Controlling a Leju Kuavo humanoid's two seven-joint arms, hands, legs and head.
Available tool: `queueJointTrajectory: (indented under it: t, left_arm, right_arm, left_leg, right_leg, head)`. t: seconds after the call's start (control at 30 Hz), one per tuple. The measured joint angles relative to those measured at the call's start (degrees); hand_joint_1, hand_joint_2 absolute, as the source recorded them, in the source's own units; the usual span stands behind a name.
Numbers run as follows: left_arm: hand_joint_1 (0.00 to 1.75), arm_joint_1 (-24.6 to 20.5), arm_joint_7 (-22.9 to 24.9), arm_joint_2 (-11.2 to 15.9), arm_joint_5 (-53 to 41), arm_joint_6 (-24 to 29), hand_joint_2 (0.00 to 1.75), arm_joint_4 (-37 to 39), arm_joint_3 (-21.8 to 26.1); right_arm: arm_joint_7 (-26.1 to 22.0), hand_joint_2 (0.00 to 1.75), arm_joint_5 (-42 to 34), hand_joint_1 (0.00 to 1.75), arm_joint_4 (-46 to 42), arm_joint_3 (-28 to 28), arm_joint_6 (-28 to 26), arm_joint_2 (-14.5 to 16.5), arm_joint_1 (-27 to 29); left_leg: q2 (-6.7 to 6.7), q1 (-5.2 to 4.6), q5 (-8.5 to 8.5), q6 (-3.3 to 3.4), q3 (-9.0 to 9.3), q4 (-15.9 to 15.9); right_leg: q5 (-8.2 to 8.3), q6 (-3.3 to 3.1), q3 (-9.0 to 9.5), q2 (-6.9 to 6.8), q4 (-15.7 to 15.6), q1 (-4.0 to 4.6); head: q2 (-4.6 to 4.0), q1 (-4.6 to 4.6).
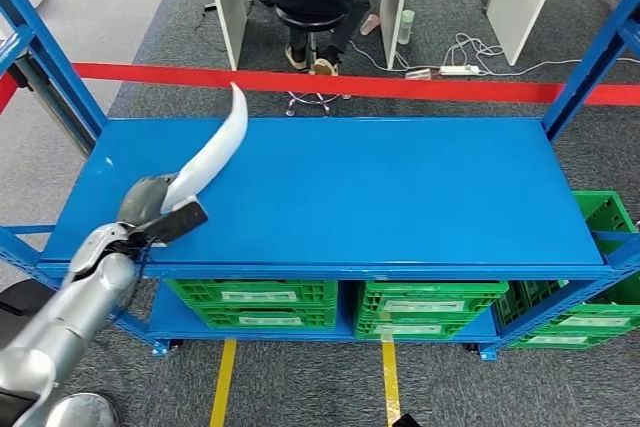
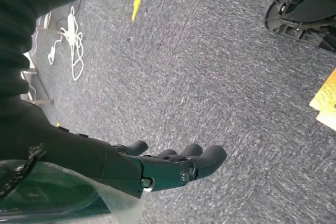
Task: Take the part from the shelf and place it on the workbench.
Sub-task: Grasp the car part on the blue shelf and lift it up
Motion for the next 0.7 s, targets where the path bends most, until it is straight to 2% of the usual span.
queueJointTrajectory:
  t: [0.13, 0.27, 0.4, 0.57, 0.7]
  left_arm:
    - [1.75, 2.5, -0.3, -3.8, 8.1, -0.7, 1.75, -5.6, 5.3]
    - [1.75, 4.7, -0.1, -6.2, 12.2, 0.4, 1.75, -10.9, 8.7]
    - [1.75, 6.0, 0.1, -7.6, 13.6, 1.6, 1.75, -14.6, 10.3]
    - [1.75, 7.4, 1.0, -10.0, 15.7, 7.1, 1.75, -18.4, 11.7]
    - [1.75, 8.1, 1.2, -11.4, 16.7, 8.5, 1.75, -20.4, 12.1]
  right_arm:
    - [0.1, 1.75, -0.4, 0.00, 0.0, 0.0, -0.6, 0.0, 0.5]
    - [0.2, 1.75, -0.7, 0.00, 0.0, 0.0, -1.0, 0.0, 0.8]
    - [0.2, 1.75, -0.9, 0.00, 0.0, 0.0, -1.4, 0.0, 1.1]
    - [0.3, 1.75, -1.6, 0.00, 0.0, -0.1, -2.2, 0.0, 1.6]
    - [0.3, 1.75, -1.9, 0.00, 0.0, -0.2, -2.6, 0.0, 1.9]
  left_leg:
    - [0.03, -0.02, -0.03, 0.04, -0.05, 0.0]
    - [0.01, -0.01, -0.03, 0.04, -0.08, 0.0]
    - [0.01, 0.00, -0.03, 0.04, -0.08, 0.0]
    - [-0.03, 0.00, -0.02, 0.04, -0.13, 0.0]
    - [-0.02, -0.01, -0.02, 0.04, -0.15, 0.0]
  right_leg:
    - [0.01, 0.02, -0.07, 0.02, 0.0, -0.02]
    - [0.01, 0.02, -0.11, 0.01, 0.0, 0.00]
    - [0.01, 0.02, -0.11, 0.01, 0.0, 0.01]
    - [0.01, 0.02, -0.11, -0.09, 0.0, 0.01]
    - [0.01, 0.02, -0.12, -0.05, 0.0, 0.00]
  head:
    - [0.00, -0.02]
    - [0.00, -0.01]
    - [0.00, -0.03]
    - [0.00, -0.01]
    - [0.00, -0.01]
